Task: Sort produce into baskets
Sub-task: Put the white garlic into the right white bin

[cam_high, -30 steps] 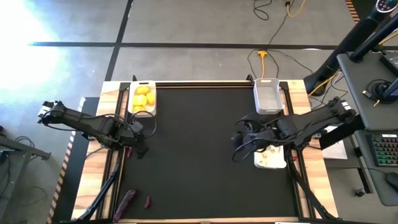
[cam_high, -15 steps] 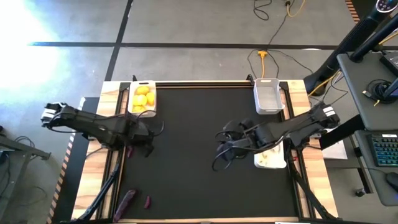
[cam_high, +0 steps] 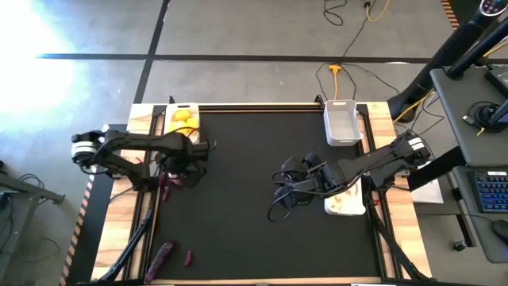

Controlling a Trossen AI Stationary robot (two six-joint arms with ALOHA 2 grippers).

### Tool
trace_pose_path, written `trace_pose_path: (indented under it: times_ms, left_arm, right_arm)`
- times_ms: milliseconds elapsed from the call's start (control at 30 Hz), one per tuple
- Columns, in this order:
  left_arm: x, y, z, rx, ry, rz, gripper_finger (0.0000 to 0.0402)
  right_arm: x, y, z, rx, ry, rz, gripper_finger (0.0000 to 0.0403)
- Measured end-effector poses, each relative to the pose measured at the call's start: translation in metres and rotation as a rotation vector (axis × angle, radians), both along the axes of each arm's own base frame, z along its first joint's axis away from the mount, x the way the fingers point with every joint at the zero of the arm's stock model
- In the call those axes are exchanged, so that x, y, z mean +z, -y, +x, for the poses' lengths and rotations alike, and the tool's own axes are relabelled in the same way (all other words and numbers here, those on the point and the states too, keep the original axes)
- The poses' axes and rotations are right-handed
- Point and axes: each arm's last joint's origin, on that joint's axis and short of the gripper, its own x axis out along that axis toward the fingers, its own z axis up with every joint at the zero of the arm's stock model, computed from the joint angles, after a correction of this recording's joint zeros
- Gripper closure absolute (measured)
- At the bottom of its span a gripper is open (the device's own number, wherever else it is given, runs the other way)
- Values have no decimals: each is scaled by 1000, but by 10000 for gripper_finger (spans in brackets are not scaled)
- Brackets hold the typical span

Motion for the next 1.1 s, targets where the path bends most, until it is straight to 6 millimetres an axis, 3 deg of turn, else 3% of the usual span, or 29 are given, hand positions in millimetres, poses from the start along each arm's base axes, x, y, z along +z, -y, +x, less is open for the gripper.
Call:
trace_pose_path:
  times_ms: [200,500,833,1100]
  left_arm:
    - [-15,-13,1,-50,-93,-76,93]
    - [-38,-14,2,-150,-207,-156,93]
    - [-43,-17,9,-174,-130,-129,94]
    - [-43,-16,11,-139,-101,-142,170]
  right_arm:
    - [0,-1,-1,-2,1,3,104]
    - [0,-1,-1,-21,4,13,113]
    - [-1,0,-1,-13,-3,6,111]
    - [-1,0,-1,-6,-7,2,117]
